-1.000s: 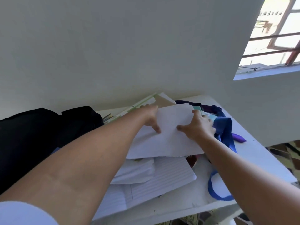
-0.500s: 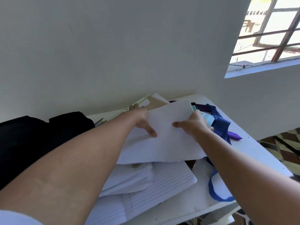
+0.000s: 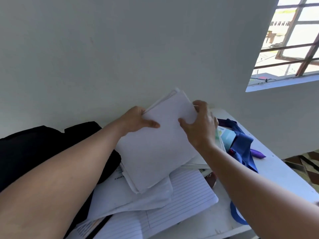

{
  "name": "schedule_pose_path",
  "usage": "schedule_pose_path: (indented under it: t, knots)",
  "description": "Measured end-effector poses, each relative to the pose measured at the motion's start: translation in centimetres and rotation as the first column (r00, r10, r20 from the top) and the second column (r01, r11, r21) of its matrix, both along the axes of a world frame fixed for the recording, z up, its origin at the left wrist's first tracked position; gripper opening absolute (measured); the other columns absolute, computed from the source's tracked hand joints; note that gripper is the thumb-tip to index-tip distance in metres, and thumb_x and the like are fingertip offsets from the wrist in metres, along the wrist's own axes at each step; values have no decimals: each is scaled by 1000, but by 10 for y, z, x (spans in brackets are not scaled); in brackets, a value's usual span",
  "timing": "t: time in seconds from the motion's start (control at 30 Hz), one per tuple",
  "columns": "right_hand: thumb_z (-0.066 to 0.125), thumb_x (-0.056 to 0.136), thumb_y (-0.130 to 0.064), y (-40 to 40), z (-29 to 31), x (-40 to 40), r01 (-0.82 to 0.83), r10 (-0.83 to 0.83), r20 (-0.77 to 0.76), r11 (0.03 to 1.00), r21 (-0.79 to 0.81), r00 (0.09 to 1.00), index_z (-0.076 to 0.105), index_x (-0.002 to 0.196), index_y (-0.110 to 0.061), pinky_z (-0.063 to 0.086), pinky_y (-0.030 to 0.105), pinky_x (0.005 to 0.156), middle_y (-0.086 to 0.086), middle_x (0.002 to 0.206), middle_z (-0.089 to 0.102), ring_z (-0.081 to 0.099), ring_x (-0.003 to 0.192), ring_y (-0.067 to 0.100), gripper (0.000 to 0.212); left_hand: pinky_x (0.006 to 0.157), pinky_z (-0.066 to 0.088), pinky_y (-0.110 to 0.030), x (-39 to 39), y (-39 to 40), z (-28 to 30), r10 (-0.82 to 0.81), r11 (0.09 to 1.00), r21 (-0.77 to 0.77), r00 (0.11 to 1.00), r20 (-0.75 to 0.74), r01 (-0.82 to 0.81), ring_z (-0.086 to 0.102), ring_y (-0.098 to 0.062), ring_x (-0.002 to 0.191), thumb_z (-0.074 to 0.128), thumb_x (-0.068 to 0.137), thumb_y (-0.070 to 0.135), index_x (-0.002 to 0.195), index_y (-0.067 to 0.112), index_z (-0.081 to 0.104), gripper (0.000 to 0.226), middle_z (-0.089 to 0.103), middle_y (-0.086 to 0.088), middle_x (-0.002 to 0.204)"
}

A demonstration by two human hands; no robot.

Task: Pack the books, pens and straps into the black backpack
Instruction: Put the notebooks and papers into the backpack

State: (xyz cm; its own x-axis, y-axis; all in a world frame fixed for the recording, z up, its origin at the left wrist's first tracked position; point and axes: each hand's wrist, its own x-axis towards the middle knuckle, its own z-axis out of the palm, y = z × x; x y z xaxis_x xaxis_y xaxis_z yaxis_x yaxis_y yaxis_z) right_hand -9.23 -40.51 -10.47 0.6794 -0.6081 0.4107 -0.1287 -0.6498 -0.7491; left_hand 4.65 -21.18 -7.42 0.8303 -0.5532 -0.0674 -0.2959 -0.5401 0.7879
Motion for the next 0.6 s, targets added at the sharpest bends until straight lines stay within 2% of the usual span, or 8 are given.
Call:
schedule_pose_path:
  t: [0.03,0.1,0.2,0.27,0.33,0.4,0.5,0.6]
  knots:
    - [85,82,-39,3,-3,2,48,-50,25,994,99,998,39,145,-25,31,40,115,3,144,44,43,132,21,78,78,63,-39,-4,6,1,26,998,-62,1000,-1,-26,77,-20,86,95,68,35,98,15,79,39,80,1,94]
    - [90,75,-50,11,-5,4,98,-129,53,916,390,990,22,156,-24,38,39,113,8,155,18,33,143,28,109,86,62,-42,-11,17,2,68,983,-170,997,-33,-72,77,-20,91,95,70,30,105,15,78,41,80,1,99]
    - [93,67,-57,29,4,8,102,-184,55,745,660,981,12,158,-25,40,31,103,10,151,19,41,131,29,126,81,63,-34,-22,33,8,104,956,-266,991,-80,-122,77,-16,92,92,74,27,109,16,76,40,79,4,100]
    - [94,69,-51,35,14,14,-14,-151,122,573,819,981,28,149,-22,43,30,94,2,139,43,54,111,20,109,77,62,-30,-26,42,14,142,926,-338,984,-109,-171,76,-14,92,91,76,26,109,17,76,38,79,5,100]
    - [94,72,-44,36,18,17,-204,4,221,405,891,975,58,127,-16,57,33,82,1,120,73,72,94,17,72,78,62,-32,-29,51,20,187,887,-398,971,-148,-232,77,-16,93,90,77,26,109,16,75,37,80,3,100]
    - [92,74,-33,35,18,16,-356,165,319,323,877,933,71,115,-15,63,41,84,6,108,81,78,93,23,49,84,62,-37,-32,57,22,210,834,-475,957,-200,-282,76,-19,96,89,77,26,114,14,74,42,79,-1,106]
    - [86,79,-21,38,26,15,-503,365,372,393,769,854,76,110,-10,61,47,88,11,106,80,78,95,29,34,85,62,-38,-39,59,27,173,679,-659,943,-285,-324,75,-20,102,84,82,23,124,12,70,46,77,-5,115]
    - [83,88,-19,35,35,16,-513,376,355,529,675,856,78,99,-12,63,47,87,10,99,81,78,92,29,14,86,62,-37,-44,55,30,178,603,-737,952,-250,-306,74,-20,106,81,87,21,130,14,66,46,76,-4,118]
